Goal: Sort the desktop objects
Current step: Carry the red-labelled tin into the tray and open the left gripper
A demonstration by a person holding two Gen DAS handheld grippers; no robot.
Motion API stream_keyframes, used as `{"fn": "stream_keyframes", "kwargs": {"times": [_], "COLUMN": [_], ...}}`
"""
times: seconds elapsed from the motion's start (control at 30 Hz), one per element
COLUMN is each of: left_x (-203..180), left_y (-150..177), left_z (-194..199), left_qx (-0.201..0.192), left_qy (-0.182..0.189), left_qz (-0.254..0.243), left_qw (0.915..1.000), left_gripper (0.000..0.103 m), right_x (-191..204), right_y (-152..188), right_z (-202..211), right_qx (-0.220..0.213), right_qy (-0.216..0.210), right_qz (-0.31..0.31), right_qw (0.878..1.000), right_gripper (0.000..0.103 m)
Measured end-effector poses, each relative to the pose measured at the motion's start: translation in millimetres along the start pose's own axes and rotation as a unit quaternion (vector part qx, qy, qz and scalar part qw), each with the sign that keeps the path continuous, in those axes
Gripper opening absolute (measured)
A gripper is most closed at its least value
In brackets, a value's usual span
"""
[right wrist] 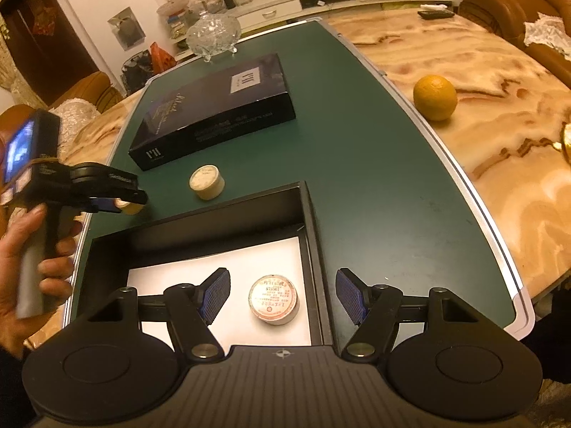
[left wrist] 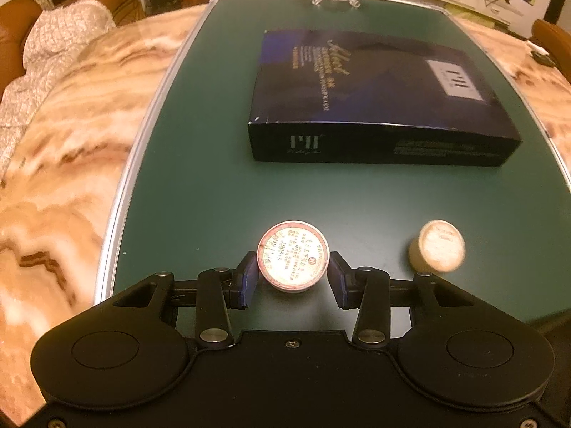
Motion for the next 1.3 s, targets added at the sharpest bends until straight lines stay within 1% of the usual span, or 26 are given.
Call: {"fn": "stream_keyframes", "kwargs": {"times": [0.1, 0.33, 0.43, 0.6, 0.7, 0.77, 0.97, 1.03, 1.3], "left_x": [-4.4, -12.2, -16.6, -20.9, -22.7, -23.9, -33.4, -34.0, -29.3], "left_y": [6.3, 32.6, 46.8, 68.6, 80.3, 87.2, 107.6, 111.0, 116.2], "left_z": [17.2, 53.0, 64.6, 80.8, 86.4, 86.8, 82.2, 77.5, 56.0], "left_qx": [-0.004, -0.004, 0.002, 0.005, 0.008, 0.014, 0.031, 0.034, 0.057], "left_qy": [-0.004, 0.004, 0.020, 0.026, 0.022, 0.025, 0.025, 0.015, 0.009], "left_qz": [-0.013, -0.032, -0.036, -0.037, -0.039, -0.035, -0.043, -0.043, -0.033], "left_qw": [0.9999, 0.9995, 0.9991, 0.9989, 0.9990, 0.9990, 0.9983, 0.9984, 0.9978], "left_gripper": [0.041, 0.041, 0.041, 0.041, 0.041, 0.041, 0.041, 0.041, 0.041], "right_x": [-1.3, -7.1, -12.0, -16.8, -18.4, -17.9, -11.5, -11.1, -9.2], "right_y": [0.0, 0.6, 3.2, 6.5, 6.8, 7.0, 7.5, 8.0, 11.1], "right_z": [0.7, 6.5, 8.2, 12.9, 17.3, 18.9, 21.1, 20.2, 11.2], "right_qx": [0.000, -0.004, -0.003, -0.003, -0.007, -0.008, -0.009, -0.008, 0.004], "right_qy": [-0.003, 0.003, 0.008, 0.014, 0.011, 0.006, -0.001, -0.005, -0.006], "right_qz": [-0.007, -0.015, -0.020, -0.019, -0.021, -0.021, -0.007, -0.008, -0.004], "right_qw": [1.000, 1.000, 1.000, 1.000, 1.000, 1.000, 1.000, 1.000, 1.000], "right_gripper": [0.069, 0.069, 0.069, 0.069, 0.069, 0.069, 0.069, 0.069, 0.069]}}
Point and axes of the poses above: each gripper's, at about its wrist camera, not at the fingertips, and z roughly against the way its jaws point, x to its left, y to its underside, the point moved 4 cm from there along -z, roughly the way its jaws point, and after that the axes turned 8 degrees about -z, right-handed, at the moved point
